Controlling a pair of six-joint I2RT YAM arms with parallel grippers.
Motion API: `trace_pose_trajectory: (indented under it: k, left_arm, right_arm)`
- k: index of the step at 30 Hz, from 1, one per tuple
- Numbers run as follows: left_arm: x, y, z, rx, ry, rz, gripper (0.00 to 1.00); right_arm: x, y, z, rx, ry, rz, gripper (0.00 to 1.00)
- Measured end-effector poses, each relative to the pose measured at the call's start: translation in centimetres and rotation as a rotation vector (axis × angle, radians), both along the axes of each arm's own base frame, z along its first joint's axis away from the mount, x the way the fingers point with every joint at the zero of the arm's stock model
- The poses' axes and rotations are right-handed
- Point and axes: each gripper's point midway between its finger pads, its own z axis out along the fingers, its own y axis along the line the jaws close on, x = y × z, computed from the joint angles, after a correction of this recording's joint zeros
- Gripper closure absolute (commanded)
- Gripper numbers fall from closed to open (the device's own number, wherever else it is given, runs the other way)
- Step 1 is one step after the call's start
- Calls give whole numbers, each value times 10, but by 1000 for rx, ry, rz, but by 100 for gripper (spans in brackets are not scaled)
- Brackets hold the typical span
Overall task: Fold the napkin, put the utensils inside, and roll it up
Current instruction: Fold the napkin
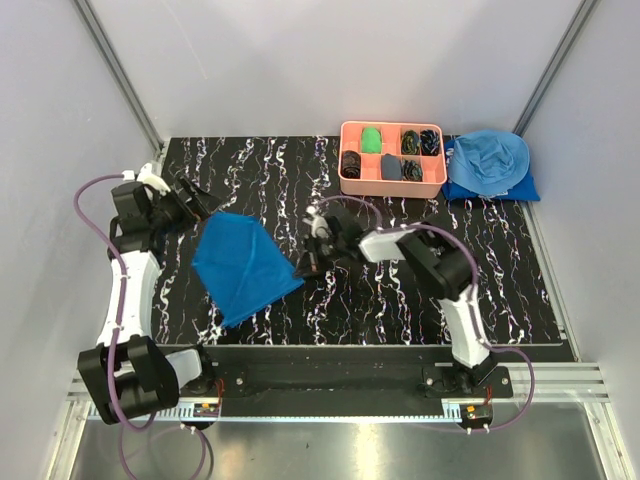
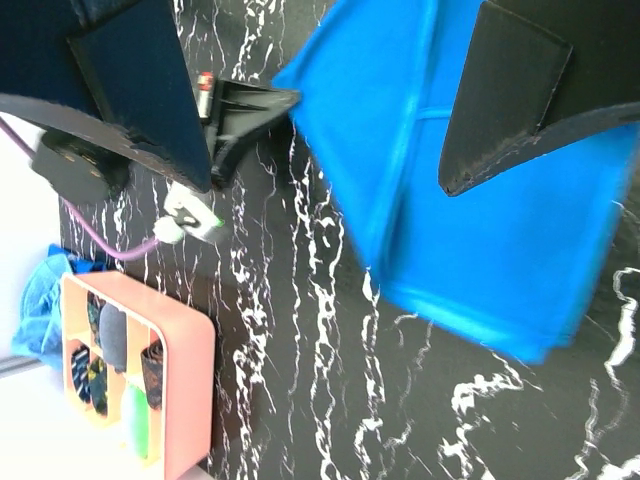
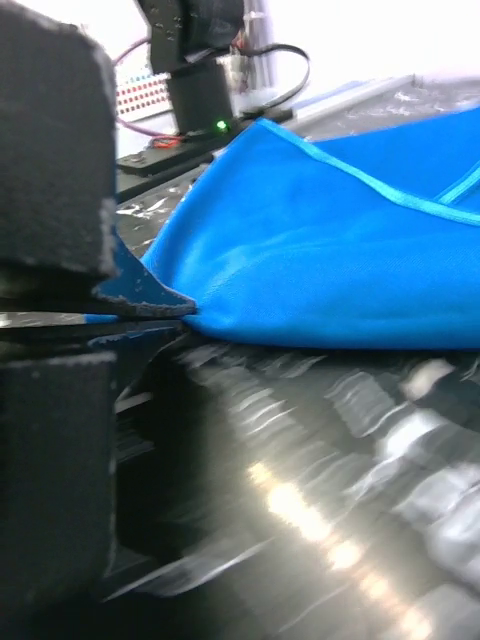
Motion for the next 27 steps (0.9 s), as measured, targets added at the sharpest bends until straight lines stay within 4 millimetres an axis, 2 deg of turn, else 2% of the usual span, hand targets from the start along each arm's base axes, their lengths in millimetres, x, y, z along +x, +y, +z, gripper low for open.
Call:
trace_pose_trajectory:
  k: [3, 9, 12, 14, 17, 20, 23, 24, 27]
  left_arm:
    - [-1, -13, -3, -3, 6, -34, 1]
    - [-7, -57, -8, 7, 14, -145, 1]
    - [-16, -78, -23, 0, 39, -185, 1]
    - [-29, -91, -39, -8, 61, -198, 1]
    - [-59, -102, -73, -31, 125, -202, 2]
    - [-84, -104, -105, -53, 191, -187, 5]
    - [-106, -106, -129, -85, 236, -178, 13]
    - [-112, -108, -135, -99, 246, -179, 19]
    - [-127, -114, -150, -134, 267, -186, 26]
  right_arm:
    - [-8, -36, 0, -62, 6, -106, 100]
    - [-34, -96, -1, -162, 39, -321, 100]
    - [-47, -124, -1, -194, 71, -437, 100]
    - [-52, -138, -1, -205, 85, -507, 100]
    - [-58, -153, -1, -213, 99, -586, 100]
    - [-59, -162, -1, -220, 103, -644, 100]
    - [-58, -164, -1, -221, 107, -670, 100]
    - [-58, -164, -1, -220, 108, -671, 100]
    - [-58, -164, -1, -220, 110, -674, 100]
